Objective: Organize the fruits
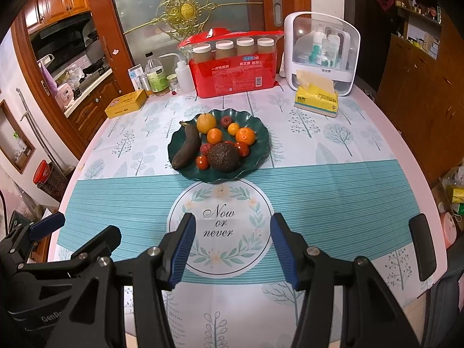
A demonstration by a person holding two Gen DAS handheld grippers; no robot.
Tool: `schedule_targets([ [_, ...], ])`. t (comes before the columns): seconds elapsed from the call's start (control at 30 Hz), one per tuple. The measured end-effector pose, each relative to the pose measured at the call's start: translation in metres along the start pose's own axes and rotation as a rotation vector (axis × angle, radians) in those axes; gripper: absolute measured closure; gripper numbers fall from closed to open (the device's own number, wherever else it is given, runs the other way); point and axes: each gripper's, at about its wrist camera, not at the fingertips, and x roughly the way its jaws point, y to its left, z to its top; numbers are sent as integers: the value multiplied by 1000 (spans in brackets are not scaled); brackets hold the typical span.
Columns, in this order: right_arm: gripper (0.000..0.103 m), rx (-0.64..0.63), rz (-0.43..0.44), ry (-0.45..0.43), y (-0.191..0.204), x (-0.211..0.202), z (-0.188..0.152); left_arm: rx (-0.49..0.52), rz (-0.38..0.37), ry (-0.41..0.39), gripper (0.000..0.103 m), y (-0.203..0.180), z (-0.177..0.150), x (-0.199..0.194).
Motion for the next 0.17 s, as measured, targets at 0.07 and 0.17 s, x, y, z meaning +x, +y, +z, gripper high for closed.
schedule_targets([
  [0.07,49,1,0,2,-1,1,-2,0,1,0,1,0,0,0],
  [0.17,49,0,0,5,-1,1,-4,3,1,4,1,0,-3,5],
])
